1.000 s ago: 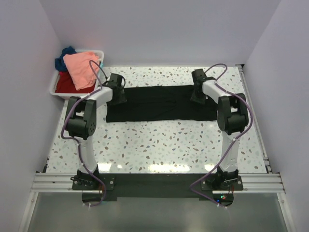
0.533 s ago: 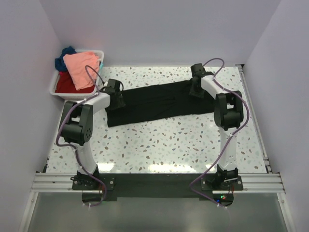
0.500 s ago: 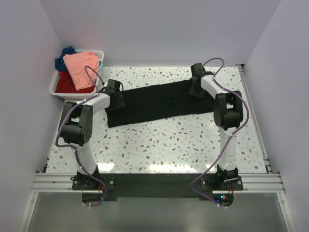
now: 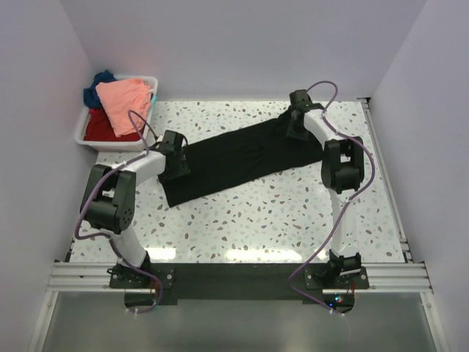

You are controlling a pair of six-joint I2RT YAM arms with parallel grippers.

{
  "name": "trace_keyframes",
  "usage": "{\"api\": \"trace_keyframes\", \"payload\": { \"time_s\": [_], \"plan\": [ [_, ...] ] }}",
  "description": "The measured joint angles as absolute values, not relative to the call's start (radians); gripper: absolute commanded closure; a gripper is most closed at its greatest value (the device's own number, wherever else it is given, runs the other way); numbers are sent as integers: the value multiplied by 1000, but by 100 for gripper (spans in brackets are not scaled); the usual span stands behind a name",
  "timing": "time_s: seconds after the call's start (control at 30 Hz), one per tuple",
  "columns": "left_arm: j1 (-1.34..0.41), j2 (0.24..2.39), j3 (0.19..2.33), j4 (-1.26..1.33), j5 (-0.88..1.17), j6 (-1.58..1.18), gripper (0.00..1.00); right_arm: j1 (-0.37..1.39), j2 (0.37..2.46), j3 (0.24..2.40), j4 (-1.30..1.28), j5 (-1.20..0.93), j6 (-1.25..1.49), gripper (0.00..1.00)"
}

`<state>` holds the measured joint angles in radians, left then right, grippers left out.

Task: Fold and stack the t-shirts
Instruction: Fold the tshirt

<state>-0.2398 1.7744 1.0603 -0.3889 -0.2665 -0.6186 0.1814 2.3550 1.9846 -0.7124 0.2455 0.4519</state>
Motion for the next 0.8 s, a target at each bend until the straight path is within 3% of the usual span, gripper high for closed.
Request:
{"api": "trace_keyframes", "payload": {
  "time_s": [0.47, 0.63, 0.8],
  "plan": [
    [-277, 1653, 983, -464, -266, -639, 32, 165, 2344, 2115, -678, 248, 339, 64],
    [-277, 1592, 1031, -466, -284, -629, 30, 226, 2229, 2102, -674, 225, 324, 63],
    [-277, 1592, 1155, -459, -297, -598, 29, 346, 2025, 1950, -649, 210, 321, 62]
  ]
}}
